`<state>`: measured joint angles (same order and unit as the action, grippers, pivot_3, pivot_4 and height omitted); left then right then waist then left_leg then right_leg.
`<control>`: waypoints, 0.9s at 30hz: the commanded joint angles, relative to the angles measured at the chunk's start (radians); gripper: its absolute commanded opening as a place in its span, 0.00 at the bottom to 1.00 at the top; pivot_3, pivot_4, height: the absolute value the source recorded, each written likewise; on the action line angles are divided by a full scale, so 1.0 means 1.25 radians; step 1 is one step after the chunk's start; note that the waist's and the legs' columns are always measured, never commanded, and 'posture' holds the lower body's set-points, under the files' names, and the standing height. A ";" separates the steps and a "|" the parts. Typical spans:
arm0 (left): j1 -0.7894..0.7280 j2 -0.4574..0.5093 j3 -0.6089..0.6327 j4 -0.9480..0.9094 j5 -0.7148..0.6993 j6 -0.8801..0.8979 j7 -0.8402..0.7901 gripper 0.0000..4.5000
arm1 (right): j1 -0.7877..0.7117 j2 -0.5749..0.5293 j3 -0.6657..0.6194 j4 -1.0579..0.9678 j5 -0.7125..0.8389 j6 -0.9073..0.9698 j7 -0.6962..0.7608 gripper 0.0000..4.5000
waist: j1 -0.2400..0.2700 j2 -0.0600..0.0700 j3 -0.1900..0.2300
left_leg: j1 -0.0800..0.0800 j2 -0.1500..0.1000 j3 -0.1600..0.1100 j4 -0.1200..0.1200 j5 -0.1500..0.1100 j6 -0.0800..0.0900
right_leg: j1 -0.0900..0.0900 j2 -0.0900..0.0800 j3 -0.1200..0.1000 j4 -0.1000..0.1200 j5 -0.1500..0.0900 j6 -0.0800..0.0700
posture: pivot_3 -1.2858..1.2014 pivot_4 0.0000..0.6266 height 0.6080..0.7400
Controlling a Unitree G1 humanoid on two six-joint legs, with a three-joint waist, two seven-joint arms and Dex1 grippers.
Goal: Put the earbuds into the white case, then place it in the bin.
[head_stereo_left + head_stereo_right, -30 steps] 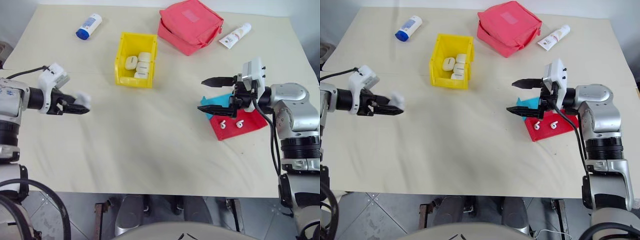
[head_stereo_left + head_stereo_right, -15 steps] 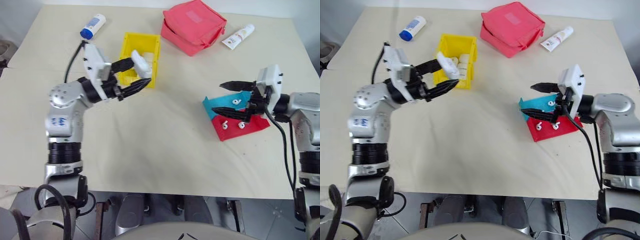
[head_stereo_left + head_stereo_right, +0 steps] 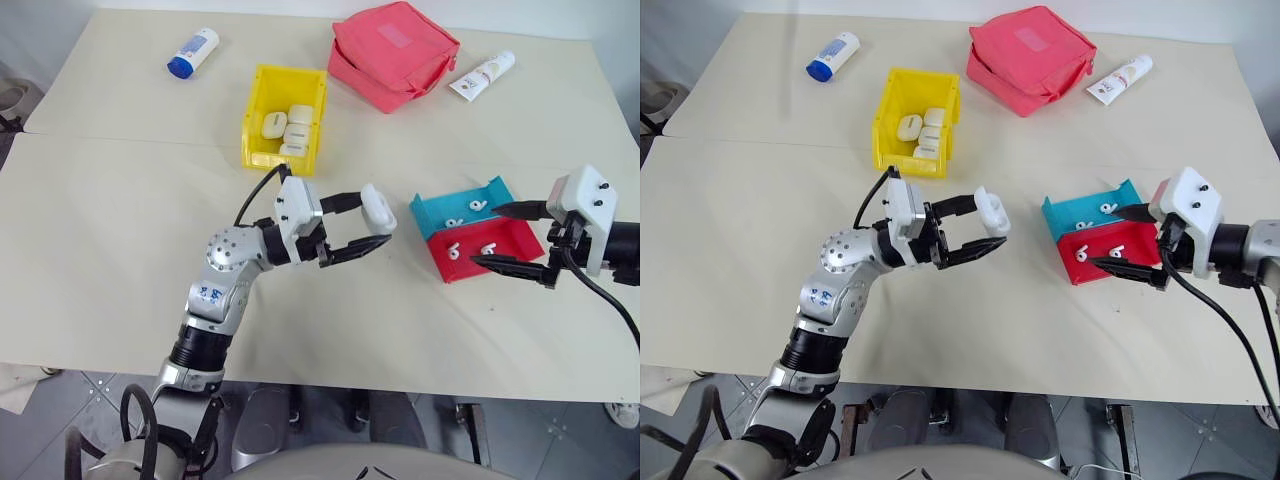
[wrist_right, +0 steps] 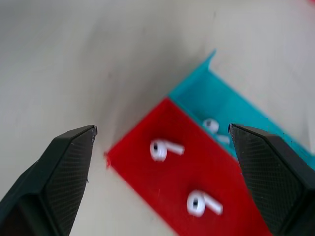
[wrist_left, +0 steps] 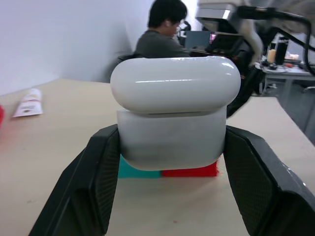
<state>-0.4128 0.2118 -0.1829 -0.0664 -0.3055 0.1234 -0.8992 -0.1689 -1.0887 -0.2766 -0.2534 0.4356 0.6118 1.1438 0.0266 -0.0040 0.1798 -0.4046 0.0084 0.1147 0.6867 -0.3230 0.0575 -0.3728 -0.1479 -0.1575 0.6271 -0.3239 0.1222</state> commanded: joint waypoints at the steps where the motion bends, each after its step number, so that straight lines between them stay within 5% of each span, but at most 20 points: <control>1: 0.035 0.001 -0.026 -0.055 0.002 -0.014 0.004 0.62 | 0.028 -0.057 -0.023 -0.030 -0.017 0.020 0.003 1.00 | 0.002 0.000 0.000 | 0.000 0.000 0.000 0.000 0.000 0.000 | 0.000 0.000 0.000 0.000 0.000 0.000 | 0.52 0.24 1.00; 5: 0.056 -0.001 -0.039 -0.072 0.006 -0.017 0.023 0.62 | 0.050 -0.096 -0.012 -0.022 -0.037 0.013 0.015 0.80 | 0.002 0.000 0.000 | 0.000 0.000 -0.002 0.001 0.000 0.001 | 0.002 0.000 0.000 -0.001 0.000 0.000 | 0.52 0.24 1.00; 14: 0.070 0.000 -0.046 -0.071 0.019 -0.032 0.044 0.62 | 0.019 -0.190 0.142 0.059 -0.194 -0.102 0.040 0.80 | 0.000 0.001 -0.001 | 0.001 0.000 -0.006 0.001 0.000 0.000 | 0.007 0.000 0.000 -0.005 0.000 0.000 | 0.52 0.24 1.00; 27: 0.084 -0.012 -0.055 -0.072 0.028 -0.051 0.076 0.62 | -0.148 -0.136 0.336 0.163 -0.259 -0.042 0.112 0.80 | -0.002 0.001 -0.001 | 0.002 0.000 -0.009 0.002 0.000 0.000 | 0.010 0.000 -0.002 -0.006 0.000 0.000 | 0.52 0.24 1.00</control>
<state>-0.3104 0.2063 -0.2461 -0.1133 -0.2687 0.0789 -0.8119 -0.3365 -1.2702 0.1462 -0.0541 0.1126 0.5468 1.2643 0.0247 -0.0022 0.1789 -0.4026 0.0080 0.1035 0.6890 -0.3226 0.0579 -0.3602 -0.1485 -0.1599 0.6195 -0.3237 0.1225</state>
